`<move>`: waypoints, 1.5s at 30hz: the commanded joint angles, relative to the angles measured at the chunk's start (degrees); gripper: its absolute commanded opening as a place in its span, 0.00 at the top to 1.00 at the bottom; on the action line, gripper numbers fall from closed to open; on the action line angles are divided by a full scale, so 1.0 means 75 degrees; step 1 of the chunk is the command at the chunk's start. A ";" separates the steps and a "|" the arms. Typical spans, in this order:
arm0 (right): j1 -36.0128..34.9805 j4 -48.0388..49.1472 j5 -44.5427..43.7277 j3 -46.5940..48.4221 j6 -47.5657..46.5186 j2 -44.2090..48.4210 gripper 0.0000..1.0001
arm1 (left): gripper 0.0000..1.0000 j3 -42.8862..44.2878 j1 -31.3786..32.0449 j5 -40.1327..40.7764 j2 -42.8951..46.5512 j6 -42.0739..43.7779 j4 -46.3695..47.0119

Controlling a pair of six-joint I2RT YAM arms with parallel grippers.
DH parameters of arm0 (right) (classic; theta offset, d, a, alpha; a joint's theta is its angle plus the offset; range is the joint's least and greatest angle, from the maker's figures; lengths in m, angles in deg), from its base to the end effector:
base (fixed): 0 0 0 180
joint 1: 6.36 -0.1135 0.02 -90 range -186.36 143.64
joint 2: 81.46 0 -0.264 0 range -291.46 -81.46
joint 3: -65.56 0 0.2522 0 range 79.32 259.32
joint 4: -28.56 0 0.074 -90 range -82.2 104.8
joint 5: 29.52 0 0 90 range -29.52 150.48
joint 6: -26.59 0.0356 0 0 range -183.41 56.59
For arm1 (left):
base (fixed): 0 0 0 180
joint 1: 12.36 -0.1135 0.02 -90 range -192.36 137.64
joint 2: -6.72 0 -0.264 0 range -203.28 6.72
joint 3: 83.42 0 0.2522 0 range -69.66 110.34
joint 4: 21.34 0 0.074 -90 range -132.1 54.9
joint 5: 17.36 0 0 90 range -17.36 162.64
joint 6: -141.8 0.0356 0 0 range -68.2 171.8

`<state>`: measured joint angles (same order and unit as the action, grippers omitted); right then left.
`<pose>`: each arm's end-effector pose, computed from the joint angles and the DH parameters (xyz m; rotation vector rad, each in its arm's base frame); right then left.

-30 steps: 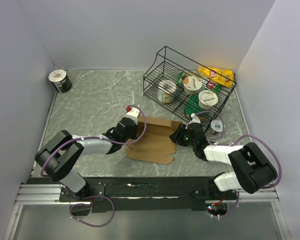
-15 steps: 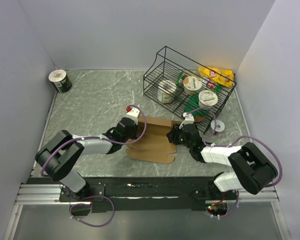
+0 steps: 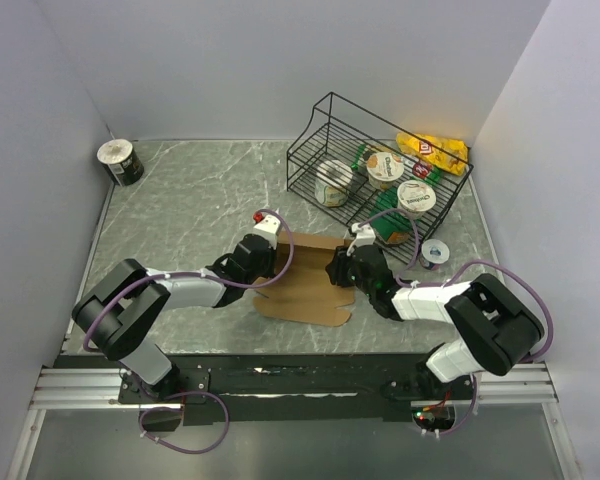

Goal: Fold the paper box

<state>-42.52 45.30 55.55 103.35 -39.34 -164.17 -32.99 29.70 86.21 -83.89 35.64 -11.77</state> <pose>0.2130 0.1519 0.1456 -0.1679 2.1016 0.5547 0.2350 -0.2008 0.1595 0.3325 2.0832 -0.3651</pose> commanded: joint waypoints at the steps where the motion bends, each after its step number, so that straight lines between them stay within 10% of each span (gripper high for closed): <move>1: -0.0089 -0.0021 -0.0105 0.0381 -0.0093 0.0130 0.56 | 0.89 0.0209 0.0099 -0.0344 -0.0165 -0.0048 -0.0122; 9: -0.0112 -0.2271 0.0408 0.0429 -0.0210 0.1617 0.16 | 0.91 0.0326 0.0087 0.0837 -0.0177 0.0092 -0.0544; 16: -0.0194 -0.4357 0.2366 0.0322 -0.0479 0.3969 0.15 | 0.91 0.0326 0.0052 0.1063 -0.0153 0.0140 -0.0638; 21: -0.0066 -0.6382 0.1422 0.1212 -0.0549 0.4888 0.15 | 0.91 0.0338 0.0028 0.0957 -0.0189 0.0139 -0.0615; 45: 0.1997 -0.6810 0.0902 0.3441 -0.2659 0.0905 0.14 | 0.92 0.0338 0.0040 0.0618 -0.0212 0.0163 -0.0521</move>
<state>-28.38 -7.31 61.40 128.12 -56.73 -156.24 -31.79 30.20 91.87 -84.30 36.10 -14.09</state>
